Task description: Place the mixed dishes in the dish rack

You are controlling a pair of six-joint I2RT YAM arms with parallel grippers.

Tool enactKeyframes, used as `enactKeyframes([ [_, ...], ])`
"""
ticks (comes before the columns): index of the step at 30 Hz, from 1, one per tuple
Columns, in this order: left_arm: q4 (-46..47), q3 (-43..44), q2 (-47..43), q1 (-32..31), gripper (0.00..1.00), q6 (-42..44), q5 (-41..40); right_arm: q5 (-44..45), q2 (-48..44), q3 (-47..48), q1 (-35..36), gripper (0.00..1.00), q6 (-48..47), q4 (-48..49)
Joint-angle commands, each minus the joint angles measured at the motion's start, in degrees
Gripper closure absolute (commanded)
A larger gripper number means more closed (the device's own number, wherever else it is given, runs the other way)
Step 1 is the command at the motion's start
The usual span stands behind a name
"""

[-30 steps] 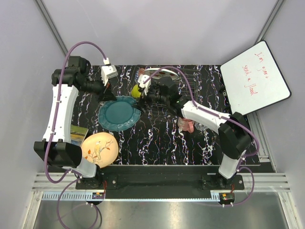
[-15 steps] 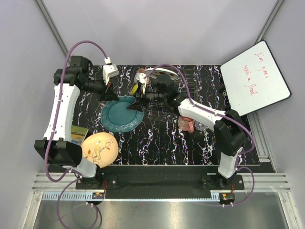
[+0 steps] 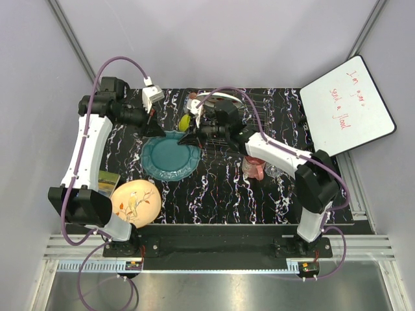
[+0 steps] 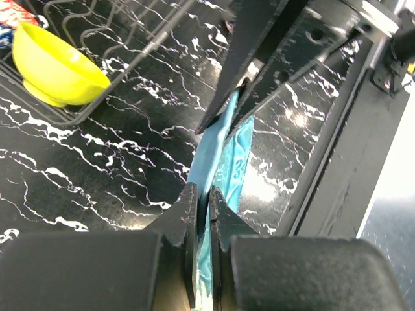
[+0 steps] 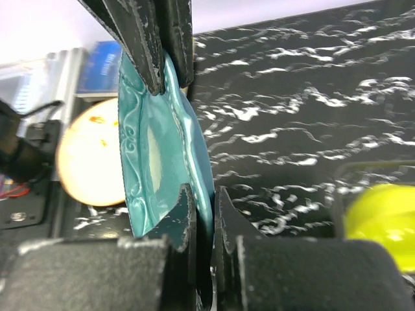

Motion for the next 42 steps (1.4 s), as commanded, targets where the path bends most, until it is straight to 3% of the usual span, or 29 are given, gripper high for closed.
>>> enactKeyframes([
  [1,10.2,0.2,-2.1,0.2,1.00,-7.4,-2.1,9.4,-7.6,-0.5,0.0,1.00,-5.6,-3.1],
  [3,12.1,-0.1,-2.2,0.2,0.97,-10.3,-4.7,13.3,-9.2,-1.5,-0.1,1.00,-8.8,-3.6],
  [6,14.8,0.6,-1.9,0.0,0.82,-15.4,-10.7,16.8,-12.0,-2.5,-1.0,1.00,-12.2,-4.8],
  [7,15.2,1.0,-1.6,-0.5,0.64,-16.7,-15.7,17.6,-13.3,-2.7,-1.3,1.00,-13.9,-5.8],
  [13,15.5,0.5,-0.8,-6.4,0.48,-20.1,-29.2,25.4,-19.0,-4.8,-2.1,1.00,-20.6,-7.7],
  [22,17.9,-5.7,-2.9,-12.2,0.34,-21.7,-31.6,30.2,-22.9,-6.5,-4.9,1.00,-24.5,-10.6],
  [23,18.0,-6.6,-3.4,-12.4,0.29,-21.8,-31.6,30.3,-22.9,-6.1,-5.0,1.00,-24.8,-10.6],
  [25,18.0,-7.3,-5.0,-12.4,0.11,-21.8,-32.0,30.8,-22.6,-5.4,-5.1,1.00,-25.6,-10.6],
  [27,18.0,-8.6,-7.1,-12.4,0.01,-21.7,-32.6,31.9,-21.9,-4.2,-5.7,1.00,-26.5,-10.6],
  [35,18.7,-14.7,-13.2,-18.3,0.01,-25.2,-39.4,34.3,-18.3,-0.1,-8.3,1.00,-31.2,-11.4],
  [42,19.2,-17.8,-14.7,-18.5,0.01,-25.9,-41.2,35.7,-14.3,3.2,-9.3,1.00,-33.5,-11.3],
])
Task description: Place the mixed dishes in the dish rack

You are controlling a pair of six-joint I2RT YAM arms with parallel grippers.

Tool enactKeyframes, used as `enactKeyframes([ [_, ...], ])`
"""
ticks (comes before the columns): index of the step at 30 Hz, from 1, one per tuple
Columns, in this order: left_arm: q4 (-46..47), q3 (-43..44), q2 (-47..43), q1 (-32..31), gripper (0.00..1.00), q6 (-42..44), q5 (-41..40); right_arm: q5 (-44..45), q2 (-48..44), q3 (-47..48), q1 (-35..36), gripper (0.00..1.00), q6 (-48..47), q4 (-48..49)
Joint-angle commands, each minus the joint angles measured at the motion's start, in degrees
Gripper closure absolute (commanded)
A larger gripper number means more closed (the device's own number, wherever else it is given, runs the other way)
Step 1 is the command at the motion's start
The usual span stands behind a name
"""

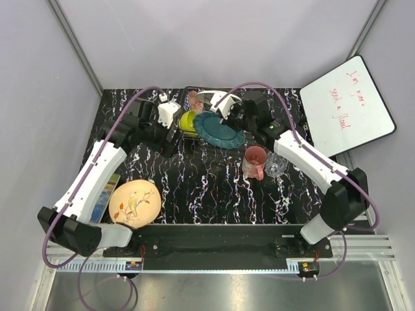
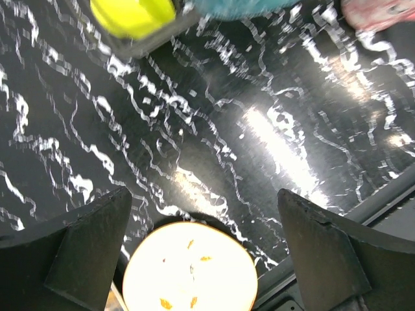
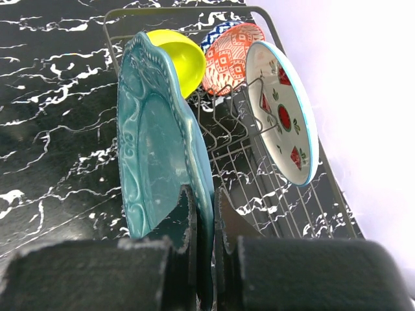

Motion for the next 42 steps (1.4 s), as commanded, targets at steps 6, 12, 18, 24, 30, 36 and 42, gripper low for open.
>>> enactKeyframes([
  [6,2.9,-2.4,-2.9,0.5,0.01,-1.3,-3.9,5.1,4.4,9.2,-1.4,1.00,-6.7,9.9],
  [12,4.7,-4.9,-2.6,1.0,0.01,0.0,-4.2,2.8,2.1,12.0,-1.4,1.00,-6.3,9.0],
  [18,7.9,-4.9,1.2,1.8,0.01,0.5,-3.4,0.0,-2.3,12.1,-1.4,1.00,-5.3,6.9],
  [24,13.5,0.9,8.4,3.6,0.01,0.9,-3.4,0.3,-3.6,11.9,-1.4,1.00,-6.4,6.8],
  [30,16.9,13.9,22.7,5.9,0.01,-2.9,-3.9,1.3,-0.5,14.7,-2.5,1.00,-7.7,7.8],
  [36,20.3,23.0,34.7,6.2,0.01,-6.6,-7.4,1.7,2.9,17.4,-4.8,1.00,-7.7,11.1],
  [42,21.8,24.3,41.9,6.3,0.01,-8.2,-8.3,1.0,8.3,20.1,-8.4,1.00,-5.8,17.4],
])
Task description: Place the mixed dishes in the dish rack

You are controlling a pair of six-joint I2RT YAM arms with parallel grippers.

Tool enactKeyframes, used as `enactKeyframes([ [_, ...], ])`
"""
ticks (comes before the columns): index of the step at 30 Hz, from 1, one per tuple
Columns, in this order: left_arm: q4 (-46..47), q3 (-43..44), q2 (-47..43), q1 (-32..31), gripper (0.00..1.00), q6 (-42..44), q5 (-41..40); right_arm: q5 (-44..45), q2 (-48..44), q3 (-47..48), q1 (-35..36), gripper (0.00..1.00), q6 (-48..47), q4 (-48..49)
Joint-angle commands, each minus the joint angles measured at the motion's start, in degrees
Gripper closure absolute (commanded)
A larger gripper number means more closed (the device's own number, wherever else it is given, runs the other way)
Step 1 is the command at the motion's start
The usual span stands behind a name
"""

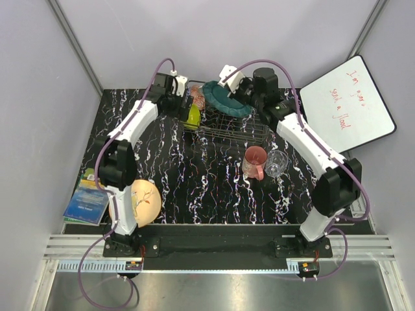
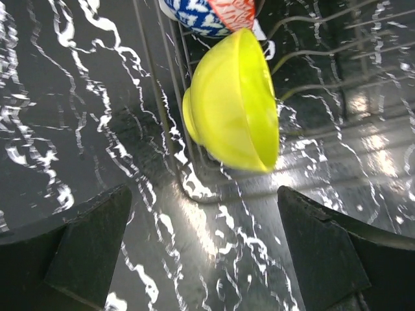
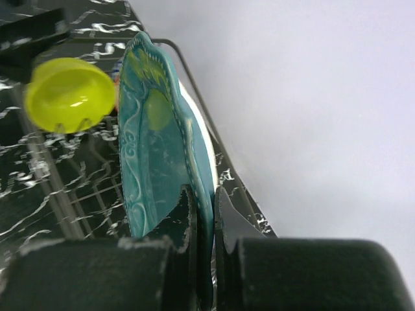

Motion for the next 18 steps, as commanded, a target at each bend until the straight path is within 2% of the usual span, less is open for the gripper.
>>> enactKeyframes([
  [1,3.3,2.3,3.5,0.3,0.01,-2.1,-1.5,-0.6,1.9,6.3,-2.6,1.00,0.5,16.0],
  [11,6.9,-5.3,3.5,0.6,0.01,1.0,-0.4,-2.7,8.6,7.8,-3.5,1.00,0.1,21.7],
  [18,7.6,-13.9,-2.1,0.7,0.01,4.7,2.4,-2.4,9.2,5.1,-3.7,1.00,-2.7,24.1],
])
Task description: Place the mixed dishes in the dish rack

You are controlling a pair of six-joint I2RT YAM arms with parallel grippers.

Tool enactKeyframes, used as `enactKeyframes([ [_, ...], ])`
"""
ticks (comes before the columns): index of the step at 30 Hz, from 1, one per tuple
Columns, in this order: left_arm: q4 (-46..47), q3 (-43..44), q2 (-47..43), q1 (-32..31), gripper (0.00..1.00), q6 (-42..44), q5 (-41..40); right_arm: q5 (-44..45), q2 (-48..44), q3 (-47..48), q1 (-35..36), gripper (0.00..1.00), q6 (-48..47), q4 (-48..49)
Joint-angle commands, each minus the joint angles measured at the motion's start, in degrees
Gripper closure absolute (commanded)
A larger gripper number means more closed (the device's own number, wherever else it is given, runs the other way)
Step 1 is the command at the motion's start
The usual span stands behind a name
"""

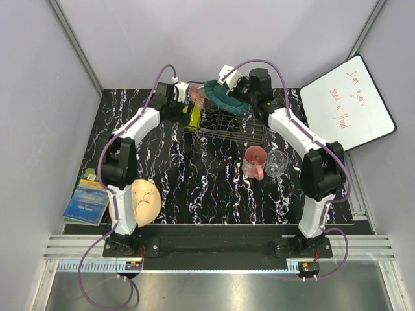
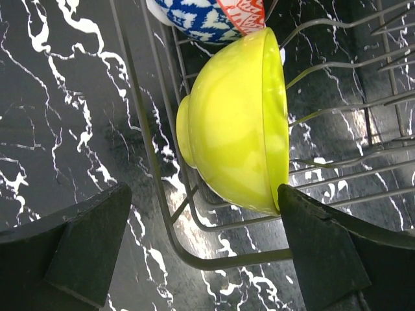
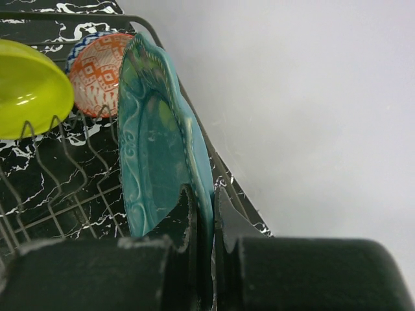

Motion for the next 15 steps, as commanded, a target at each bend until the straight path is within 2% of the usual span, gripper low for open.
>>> enactKeyframes([
  [1,-4.8,-8.4,-5.8,0.3,0.01,5.6,2.5,-0.8,-3.5,2.0,0.0,1.00,-3.4,14.4],
  [9,-5.6,-17.0,-14.4,0.3,0.01,8.0,5.2,-4.3,-8.4,-1.3,0.2,1.00,-6.7,11.2],
  [15,-8.4,-18.4,-16.1,0.2,0.01,8.8,6.9,-5.2,-11.5,-9.6,1.7,1.00,-16.9,16.3],
])
